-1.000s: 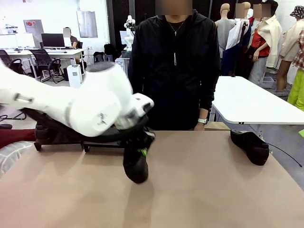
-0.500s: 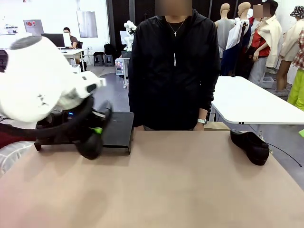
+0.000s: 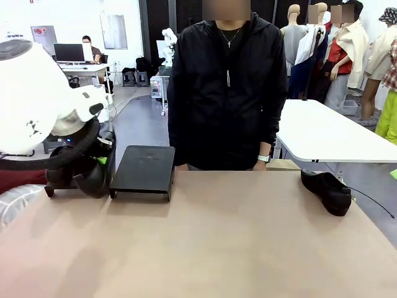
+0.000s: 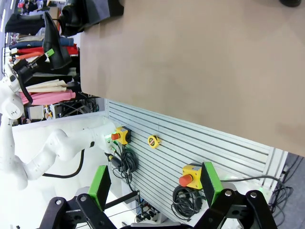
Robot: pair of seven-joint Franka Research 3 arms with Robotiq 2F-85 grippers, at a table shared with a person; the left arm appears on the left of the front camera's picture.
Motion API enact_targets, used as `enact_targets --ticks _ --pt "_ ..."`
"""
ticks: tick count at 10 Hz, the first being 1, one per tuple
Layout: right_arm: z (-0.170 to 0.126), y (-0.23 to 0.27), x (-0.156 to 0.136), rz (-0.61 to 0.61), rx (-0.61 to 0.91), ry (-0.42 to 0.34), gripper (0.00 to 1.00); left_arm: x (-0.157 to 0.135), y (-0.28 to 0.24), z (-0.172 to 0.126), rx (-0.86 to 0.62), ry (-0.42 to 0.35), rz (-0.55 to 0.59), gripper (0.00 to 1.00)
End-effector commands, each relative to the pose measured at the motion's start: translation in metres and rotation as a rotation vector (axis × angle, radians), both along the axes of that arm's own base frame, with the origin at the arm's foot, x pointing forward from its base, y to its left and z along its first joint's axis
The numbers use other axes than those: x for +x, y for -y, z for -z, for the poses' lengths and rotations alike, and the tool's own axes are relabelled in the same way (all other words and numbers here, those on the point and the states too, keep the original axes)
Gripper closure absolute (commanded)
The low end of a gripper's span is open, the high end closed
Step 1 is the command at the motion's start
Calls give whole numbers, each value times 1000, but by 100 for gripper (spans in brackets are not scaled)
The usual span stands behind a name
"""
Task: Organize the shoes by placing them on the stand.
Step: Place the Shoe from the middle of the table onto the Shoes Stand.
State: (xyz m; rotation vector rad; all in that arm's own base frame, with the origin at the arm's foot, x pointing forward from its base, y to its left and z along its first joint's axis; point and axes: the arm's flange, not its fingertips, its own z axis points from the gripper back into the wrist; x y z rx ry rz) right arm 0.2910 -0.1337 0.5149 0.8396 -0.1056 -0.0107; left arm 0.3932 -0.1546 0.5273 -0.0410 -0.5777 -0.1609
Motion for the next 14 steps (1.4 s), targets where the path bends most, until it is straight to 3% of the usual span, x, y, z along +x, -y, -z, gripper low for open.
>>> enact_targets --ticks 1,3,4,5,6,8,9,14 --pt "-2 2 -2 -12 -8 3 0 -3 4 -3 -12 -5 18 100" --pt "-2 2 -2 -12 -8 3 0 10 12 1 69 6 -7 100" --pt "-2 2 -2 -12 -8 3 0 49 14 -8 89 -32 22 100" --pt "-2 2 -2 -12 -8 3 0 87 19 -12 108 11 -38 100" --pt "-2 2 -2 -12 -8 3 0 120 29 -12 148 33 17 100" --pt "-2 2 -2 -12 -8 3 0 175 40 -2 205 51 -24 100" --pt "-2 2 -2 -12 -8 3 0 199 42 10 188 16 -47 100" --pt "-2 2 -2 -12 -8 3 0 231 56 62 155 -129 -67 100"
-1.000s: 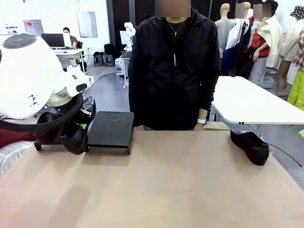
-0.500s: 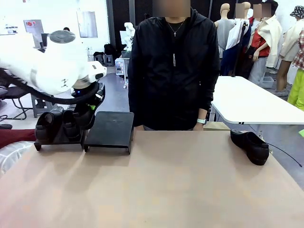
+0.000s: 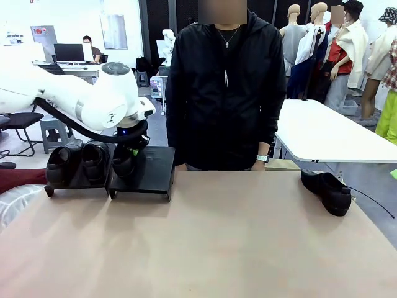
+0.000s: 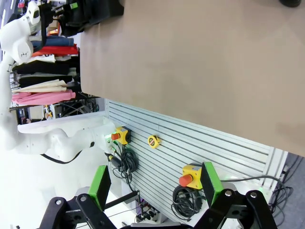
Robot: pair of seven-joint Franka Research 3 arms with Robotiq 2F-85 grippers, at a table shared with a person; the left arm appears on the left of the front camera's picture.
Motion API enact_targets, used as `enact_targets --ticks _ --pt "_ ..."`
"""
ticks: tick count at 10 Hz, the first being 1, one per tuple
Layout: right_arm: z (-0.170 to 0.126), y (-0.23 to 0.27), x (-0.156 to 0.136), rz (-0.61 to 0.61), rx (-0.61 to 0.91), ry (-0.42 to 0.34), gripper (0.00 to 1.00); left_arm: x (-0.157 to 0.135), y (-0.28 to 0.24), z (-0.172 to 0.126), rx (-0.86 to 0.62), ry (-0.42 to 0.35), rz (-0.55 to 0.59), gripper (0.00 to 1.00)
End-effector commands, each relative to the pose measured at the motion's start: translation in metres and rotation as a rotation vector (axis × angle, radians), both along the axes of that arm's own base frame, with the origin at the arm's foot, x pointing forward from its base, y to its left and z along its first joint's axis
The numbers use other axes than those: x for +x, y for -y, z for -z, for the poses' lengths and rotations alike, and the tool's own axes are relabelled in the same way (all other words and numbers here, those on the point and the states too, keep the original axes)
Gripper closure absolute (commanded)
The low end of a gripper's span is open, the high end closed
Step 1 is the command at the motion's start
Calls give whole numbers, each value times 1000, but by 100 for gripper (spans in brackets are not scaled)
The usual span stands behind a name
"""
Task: Organize the shoes by placing them on the stand.
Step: Place the Shoe from the middle of the table onto the Shoes Stand.
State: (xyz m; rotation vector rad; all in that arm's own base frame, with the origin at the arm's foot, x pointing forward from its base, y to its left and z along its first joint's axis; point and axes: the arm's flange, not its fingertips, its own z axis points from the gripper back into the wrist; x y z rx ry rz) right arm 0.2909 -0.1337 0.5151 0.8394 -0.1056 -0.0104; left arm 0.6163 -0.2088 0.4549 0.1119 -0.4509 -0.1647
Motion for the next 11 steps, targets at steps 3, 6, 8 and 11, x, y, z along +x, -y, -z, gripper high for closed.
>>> enact_targets --ticks 3,6,8,11 --pt "-1 2 -2 -11 -8 2 0 14 6 1 50 -69 -17 100" --pt "-1 2 -2 -11 -8 2 0 11 5 -5 57 -78 -18 0" --pt "-1 2 -2 -11 -8 2 0 -11 1 -29 27 -27 5 0" --pt "-1 2 -2 -11 -8 2 0 -96 -18 -78 -102 -212 289 0"
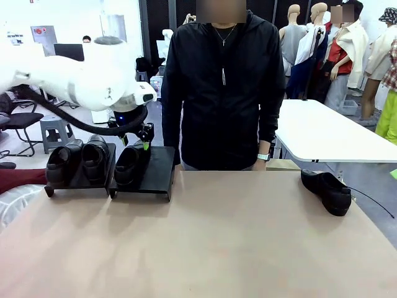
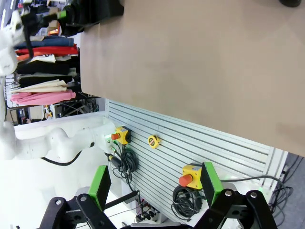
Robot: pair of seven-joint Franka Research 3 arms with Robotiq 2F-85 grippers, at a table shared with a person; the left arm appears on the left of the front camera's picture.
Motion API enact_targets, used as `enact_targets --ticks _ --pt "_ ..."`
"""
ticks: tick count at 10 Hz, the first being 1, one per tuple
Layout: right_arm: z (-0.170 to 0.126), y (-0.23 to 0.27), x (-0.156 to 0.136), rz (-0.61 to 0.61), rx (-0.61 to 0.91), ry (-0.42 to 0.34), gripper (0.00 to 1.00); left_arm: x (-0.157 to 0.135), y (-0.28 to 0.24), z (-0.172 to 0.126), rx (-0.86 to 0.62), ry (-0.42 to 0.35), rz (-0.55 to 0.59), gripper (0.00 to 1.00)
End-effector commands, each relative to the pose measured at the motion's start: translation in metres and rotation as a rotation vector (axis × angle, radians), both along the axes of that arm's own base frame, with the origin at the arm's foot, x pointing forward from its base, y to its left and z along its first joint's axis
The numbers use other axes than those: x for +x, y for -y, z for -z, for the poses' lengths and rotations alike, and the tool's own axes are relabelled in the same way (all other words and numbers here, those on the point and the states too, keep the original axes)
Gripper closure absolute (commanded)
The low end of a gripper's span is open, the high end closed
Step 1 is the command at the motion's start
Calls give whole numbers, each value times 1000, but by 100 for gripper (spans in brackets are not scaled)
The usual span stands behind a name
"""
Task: Organize the shoes by placing them on the stand.
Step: Place the Shoe from the middle of the table onto the Shoes Stand.
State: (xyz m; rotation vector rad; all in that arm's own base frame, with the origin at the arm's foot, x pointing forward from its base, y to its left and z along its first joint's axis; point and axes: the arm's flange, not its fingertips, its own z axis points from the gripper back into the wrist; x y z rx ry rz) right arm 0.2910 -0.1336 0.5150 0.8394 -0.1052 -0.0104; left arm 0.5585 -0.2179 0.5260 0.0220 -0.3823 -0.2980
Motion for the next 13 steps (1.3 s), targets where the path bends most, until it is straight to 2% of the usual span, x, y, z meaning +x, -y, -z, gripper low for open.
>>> enact_targets --ticks 1,2,3,4,5,6,7,8,9,10,12,13 --pt "-2 2 -2 -11 -8 3 0 -64 -37 -19 -72 -241 288 0" --pt "-2 2 -2 -11 -8 3 0 -89 -49 -33 -112 -341 437 0" --pt "-2 2 -2 -11 -8 3 0 -112 -62 -42 -146 -383 541 0" --pt "-2 2 -2 -11 -8 3 0 -139 -78 -49 -173 -436 714 0" --pt "-2 2 -2 -11 -8 3 0 -160 -100 -55 -276 -364 692 0" --pt "-2 2 -2 -11 -8 3 0 -179 -137 -54 -437 -255 598 0" --pt "-2 2 -2 -11 -8 3 0 -190 -164 -48 -553 -198 535 0" --pt "-2 2 -2 -11 -8 3 0 -203 -208 -33 -764 -61 337 0" --pt "-2 2 -2 -11 -8 3 0 -207 -231 -19 -896 7 147 0" --pt "-2 2 -2 -11 -8 3 0 -205 -240 -10 -995 43 56 0" --pt "-2 2 -2 -11 -8 3 0 -185 -239 -3 -1082 64 -80 0" --pt "-2 2 -2 -11 -8 3 0 -205 -270 -7 -905 -101 143 0"
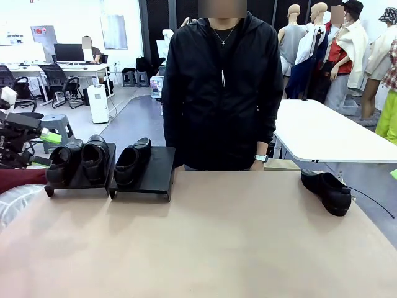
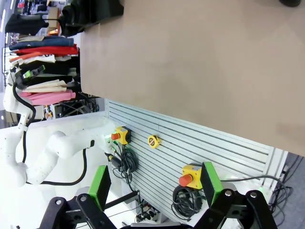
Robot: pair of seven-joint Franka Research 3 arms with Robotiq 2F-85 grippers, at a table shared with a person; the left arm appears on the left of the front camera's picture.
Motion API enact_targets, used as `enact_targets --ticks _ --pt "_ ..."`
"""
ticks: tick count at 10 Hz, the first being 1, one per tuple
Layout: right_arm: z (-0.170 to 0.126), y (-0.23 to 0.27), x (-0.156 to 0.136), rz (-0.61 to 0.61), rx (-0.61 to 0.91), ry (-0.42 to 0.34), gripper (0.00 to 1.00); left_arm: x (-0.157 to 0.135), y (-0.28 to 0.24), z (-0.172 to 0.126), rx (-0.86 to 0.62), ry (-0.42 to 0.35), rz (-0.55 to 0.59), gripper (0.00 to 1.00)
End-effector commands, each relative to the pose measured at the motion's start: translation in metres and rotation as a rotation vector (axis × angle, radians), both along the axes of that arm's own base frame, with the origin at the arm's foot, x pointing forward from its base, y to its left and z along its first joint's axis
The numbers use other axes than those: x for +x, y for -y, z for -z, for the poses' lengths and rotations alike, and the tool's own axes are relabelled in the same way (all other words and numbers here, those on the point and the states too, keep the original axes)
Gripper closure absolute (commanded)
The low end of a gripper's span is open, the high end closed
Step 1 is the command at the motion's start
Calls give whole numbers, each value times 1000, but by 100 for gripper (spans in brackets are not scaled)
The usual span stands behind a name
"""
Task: Organize the shoes by placing them on the stand.
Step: Place the Shoe from the middle of the table onto the Shoes Stand.
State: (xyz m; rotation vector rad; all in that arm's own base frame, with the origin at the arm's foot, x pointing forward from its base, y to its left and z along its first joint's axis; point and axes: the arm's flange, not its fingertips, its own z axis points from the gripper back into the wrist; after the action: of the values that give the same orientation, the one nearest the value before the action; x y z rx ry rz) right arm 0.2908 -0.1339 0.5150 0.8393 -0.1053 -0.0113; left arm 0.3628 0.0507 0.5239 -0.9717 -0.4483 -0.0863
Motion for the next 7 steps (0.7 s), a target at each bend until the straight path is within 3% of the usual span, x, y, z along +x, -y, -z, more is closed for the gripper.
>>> enact_targets --ticks 1,7 --pt "-2 2 -2 -12 -8 3 0 -10 -1 -9 97 22 142 0" --pt "-2 2 -2 -12 -8 3 0 -10 -1 -9 97 22 142 0"
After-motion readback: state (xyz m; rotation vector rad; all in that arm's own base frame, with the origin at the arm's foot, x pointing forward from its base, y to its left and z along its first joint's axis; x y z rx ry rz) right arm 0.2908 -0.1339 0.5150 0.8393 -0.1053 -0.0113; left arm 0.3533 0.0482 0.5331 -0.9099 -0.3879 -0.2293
